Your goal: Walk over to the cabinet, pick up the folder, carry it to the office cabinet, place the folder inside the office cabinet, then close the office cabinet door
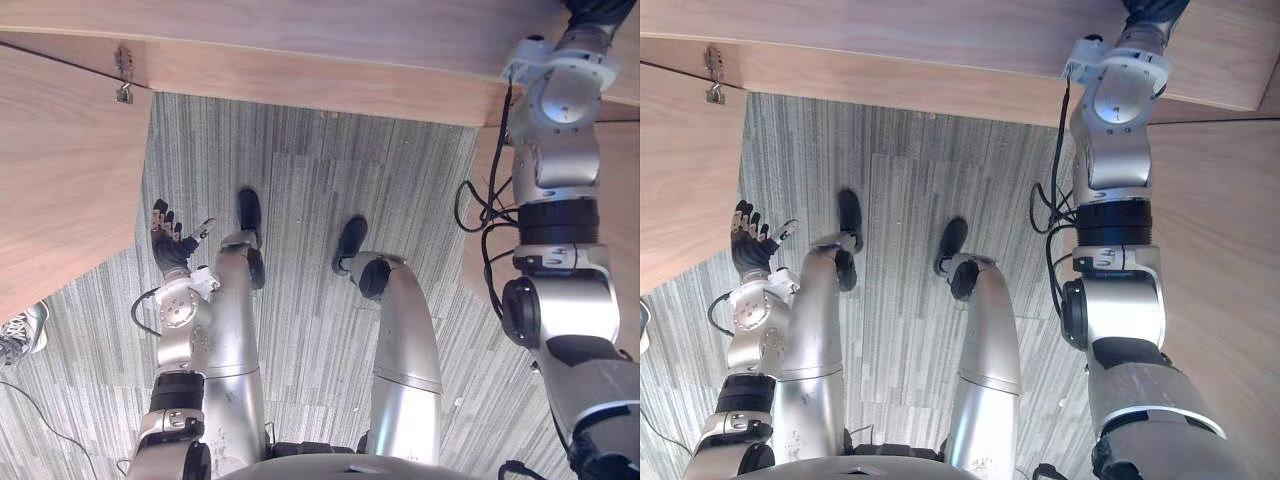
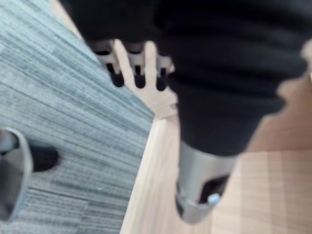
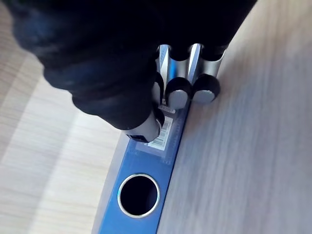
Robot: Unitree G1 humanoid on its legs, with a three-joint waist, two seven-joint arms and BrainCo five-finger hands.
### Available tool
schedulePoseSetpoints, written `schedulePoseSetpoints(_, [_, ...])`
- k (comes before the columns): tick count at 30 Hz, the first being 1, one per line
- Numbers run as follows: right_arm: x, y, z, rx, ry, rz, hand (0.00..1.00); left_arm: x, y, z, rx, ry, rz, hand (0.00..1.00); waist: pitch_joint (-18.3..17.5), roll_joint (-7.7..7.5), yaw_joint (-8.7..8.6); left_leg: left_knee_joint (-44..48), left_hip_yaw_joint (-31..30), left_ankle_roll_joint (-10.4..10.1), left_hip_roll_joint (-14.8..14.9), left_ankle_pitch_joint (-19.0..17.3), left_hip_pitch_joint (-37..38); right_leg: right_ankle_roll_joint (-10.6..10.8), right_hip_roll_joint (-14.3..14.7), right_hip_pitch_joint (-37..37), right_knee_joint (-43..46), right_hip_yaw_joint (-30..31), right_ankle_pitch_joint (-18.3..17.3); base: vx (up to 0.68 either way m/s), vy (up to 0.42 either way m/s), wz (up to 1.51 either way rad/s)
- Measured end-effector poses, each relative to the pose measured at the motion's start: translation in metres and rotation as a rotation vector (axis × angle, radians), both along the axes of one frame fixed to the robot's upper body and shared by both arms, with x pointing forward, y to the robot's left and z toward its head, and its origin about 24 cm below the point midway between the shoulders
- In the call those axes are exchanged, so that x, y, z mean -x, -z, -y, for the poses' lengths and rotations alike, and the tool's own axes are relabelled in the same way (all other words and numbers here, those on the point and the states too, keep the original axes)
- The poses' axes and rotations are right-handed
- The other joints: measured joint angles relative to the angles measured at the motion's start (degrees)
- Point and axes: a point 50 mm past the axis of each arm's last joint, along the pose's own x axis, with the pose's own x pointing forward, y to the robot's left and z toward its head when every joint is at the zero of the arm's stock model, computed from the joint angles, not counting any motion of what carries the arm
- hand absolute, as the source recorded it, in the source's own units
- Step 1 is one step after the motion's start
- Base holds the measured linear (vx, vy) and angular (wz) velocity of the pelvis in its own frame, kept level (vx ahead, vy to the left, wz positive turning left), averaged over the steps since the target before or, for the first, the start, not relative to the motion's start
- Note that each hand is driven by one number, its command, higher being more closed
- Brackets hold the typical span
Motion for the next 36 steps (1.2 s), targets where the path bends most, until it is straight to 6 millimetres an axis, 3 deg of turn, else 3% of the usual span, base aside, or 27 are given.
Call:
schedulePoseSetpoints(12, [0.0, 0.0, -0.001, -0.029, -0.024, 0.007, 1.0, 0.0, -0.002, -0.003, 0.01, -0.011, 0.012, 0.0, 0.0, 0.0, -0.17, 0.01, 0.06, -0.11, -0.04, 0.09, 0.02, -0.11, -0.27, -0.01, 0.39, -0.14, -0.15, 0.0, 0.006, 0.01])
schedulePoseSetpoints(17, [0.021, 0.007, -0.01, 0.02, -0.048, 0.085, 1.0, 0.001, -0.011, -0.002, 0.005, -0.009, 0.05, 0.0, -0.01, 0.0, -0.27, 1.53, 0.01, -0.04, 0.32, -0.17, 0.1, -0.16, -0.08, 0.24, 1.55, -0.01, -0.43, 0.0, 0.009, -0.02])
schedulePoseSetpoints(20, [0.035, 0.031, -0.021, 0.04, -0.062, 0.113, 1.0, 0.001, -0.01, -0.001, 0.004, -0.008, 0.046, 0.0, -0.05, -0.05, -0.48, 3.82, -0.05, -0.09, 1.21, -1.6, 1.36, -0.05, 0.72, 1.69, 2.81, 0.46, -1.01, -0.01, 0.023, -0.16])
schedulePoseSetpoints(25, [0.061, 0.091, -0.042, 0.067, -0.097, 0.068, 1.0, 0.0, -0.009, 0.002, -0.03, 0.0, 0.029, 0.0, -0.14, -0.12, -1.58, 5.58, 0.67, -0.59, 2.24, -3.79, 7.04, 0.21, 1.68, 7.03, 3.38, 1.49, -2.19, -0.01, 0.014, -0.12])
schedulePoseSetpoints(30, [0.083, 0.124, -0.07, 0.128, -0.193, 0.023, 1.0, 0.002, -0.001, 0.002, -0.042, 0.002, -0.011, 0.0, -1.3, -0.88, -2.35, 5.37, 1.49, -0.84, 3.51, -5.66, 13.5, 0.28, 2.68, 13.44, 1.49, 1.8, -2.38, 0.0, 0.016, -0.17])
schedulePoseSetpoints(36, [0.112, 0.192, -0.102, 0.134, -0.424, -0.205, 1.0, 0.027, 0.053, 0.015, -0.04, 0.048, -0.232, 0.0, -6.21, -2.33, -2.93, 0.53, 3.5, 0.18, 4.03, -7.3, 26.72, 1.84, 3.4, 27.65, -7.2, 1.72, -1.4, 0.09, 0.058, -0.07])
